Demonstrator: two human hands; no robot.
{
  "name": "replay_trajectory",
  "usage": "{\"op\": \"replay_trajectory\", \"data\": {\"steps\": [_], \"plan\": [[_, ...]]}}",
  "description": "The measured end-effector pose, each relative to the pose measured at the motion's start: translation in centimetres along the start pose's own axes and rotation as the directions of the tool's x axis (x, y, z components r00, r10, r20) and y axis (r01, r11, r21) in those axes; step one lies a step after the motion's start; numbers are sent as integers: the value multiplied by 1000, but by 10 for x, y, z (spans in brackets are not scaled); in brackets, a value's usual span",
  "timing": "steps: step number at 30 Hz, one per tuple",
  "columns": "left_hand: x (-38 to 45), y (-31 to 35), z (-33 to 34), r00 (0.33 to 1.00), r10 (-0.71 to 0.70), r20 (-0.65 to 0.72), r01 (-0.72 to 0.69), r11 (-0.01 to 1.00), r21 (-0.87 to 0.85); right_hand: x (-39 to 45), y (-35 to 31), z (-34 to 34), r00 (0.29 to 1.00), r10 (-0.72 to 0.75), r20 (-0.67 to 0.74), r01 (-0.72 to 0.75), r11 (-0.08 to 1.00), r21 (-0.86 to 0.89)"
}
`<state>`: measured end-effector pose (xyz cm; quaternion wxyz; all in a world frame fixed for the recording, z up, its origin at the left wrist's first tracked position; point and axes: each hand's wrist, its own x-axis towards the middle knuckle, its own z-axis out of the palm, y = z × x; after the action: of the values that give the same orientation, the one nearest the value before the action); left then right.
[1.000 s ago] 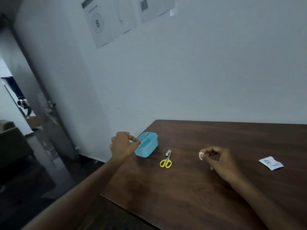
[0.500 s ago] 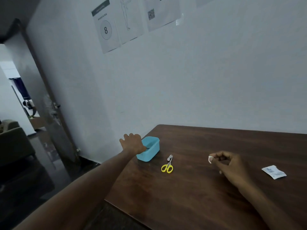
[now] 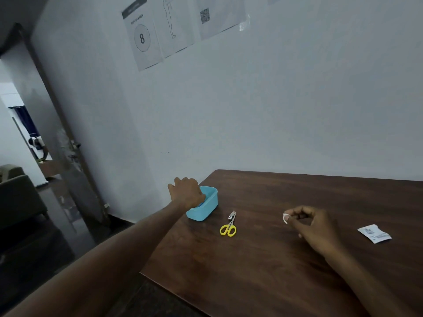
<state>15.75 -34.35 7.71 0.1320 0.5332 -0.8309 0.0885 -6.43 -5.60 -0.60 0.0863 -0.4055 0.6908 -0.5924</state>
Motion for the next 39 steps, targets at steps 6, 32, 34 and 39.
{"op": "replay_trajectory", "data": {"steps": [6, 32, 34, 39], "plan": [[-17, 28, -4, 908, 379, -180, -393, 919, -44, 0, 0, 1, 1000, -6, 6, 6, 1000, -15], [-40, 68, 33, 949, 290, 124, -253, 935, -246, 3, 5, 3, 999, -2, -34, -1, 997, -75], [-39, 70, 32, 957, 277, 88, -241, 925, -293, 3, 4, 3, 999, 9, -41, -11, 998, -69], [-50, 90, 30, 949, 314, -9, -270, 801, -535, 7, 4, -2, 998, 47, -34, -47, 999, 13]]}}
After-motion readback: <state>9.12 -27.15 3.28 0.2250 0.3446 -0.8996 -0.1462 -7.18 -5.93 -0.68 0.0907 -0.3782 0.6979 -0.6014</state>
